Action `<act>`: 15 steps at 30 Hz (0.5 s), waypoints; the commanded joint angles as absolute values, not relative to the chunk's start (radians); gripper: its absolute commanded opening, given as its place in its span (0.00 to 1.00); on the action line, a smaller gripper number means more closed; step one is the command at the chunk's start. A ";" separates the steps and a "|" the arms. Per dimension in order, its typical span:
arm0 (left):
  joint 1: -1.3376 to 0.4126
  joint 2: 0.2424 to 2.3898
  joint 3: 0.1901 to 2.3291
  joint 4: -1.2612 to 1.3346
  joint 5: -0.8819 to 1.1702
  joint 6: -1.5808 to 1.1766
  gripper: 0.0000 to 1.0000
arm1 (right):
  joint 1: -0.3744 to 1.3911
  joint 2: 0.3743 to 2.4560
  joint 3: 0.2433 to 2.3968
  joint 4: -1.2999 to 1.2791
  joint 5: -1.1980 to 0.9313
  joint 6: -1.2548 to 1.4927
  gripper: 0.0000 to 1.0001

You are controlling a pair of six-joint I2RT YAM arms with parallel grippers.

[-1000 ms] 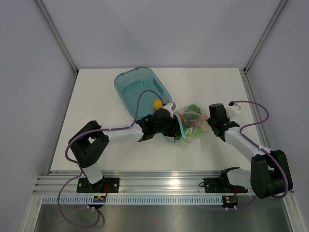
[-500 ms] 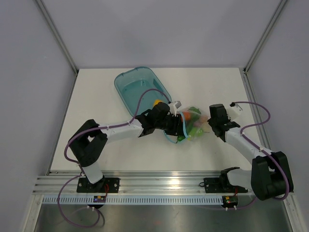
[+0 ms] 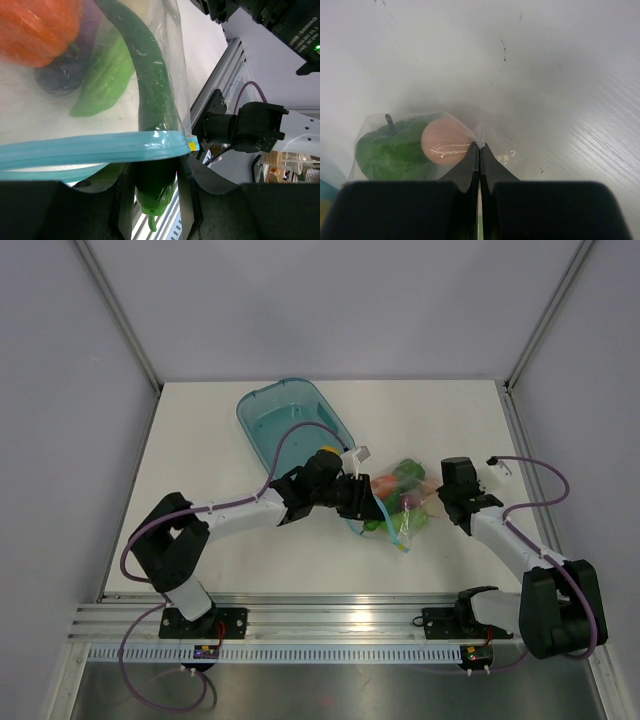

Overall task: Open the zip-top bag and remove the fake food
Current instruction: Pick up the fake vegetable from the zipper food storage bag.

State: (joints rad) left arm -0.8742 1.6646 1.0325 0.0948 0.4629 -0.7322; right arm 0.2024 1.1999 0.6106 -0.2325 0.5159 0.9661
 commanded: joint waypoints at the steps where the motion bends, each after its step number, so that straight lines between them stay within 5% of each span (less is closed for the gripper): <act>1: -0.859 1.591 1.012 0.183 0.499 -0.732 0.05 | 0.192 1.169 0.606 -0.239 0.568 0.999 0.00; 15: -0.801 1.542 1.051 -0.108 0.561 -0.693 0.03 | 0.181 1.157 0.601 -0.253 0.572 1.054 0.00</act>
State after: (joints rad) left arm -0.8036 1.5696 1.0145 -0.0013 0.5064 -0.7219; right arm 0.1925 1.1770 0.6010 -0.2520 0.5282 1.0138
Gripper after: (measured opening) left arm 0.349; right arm 0.010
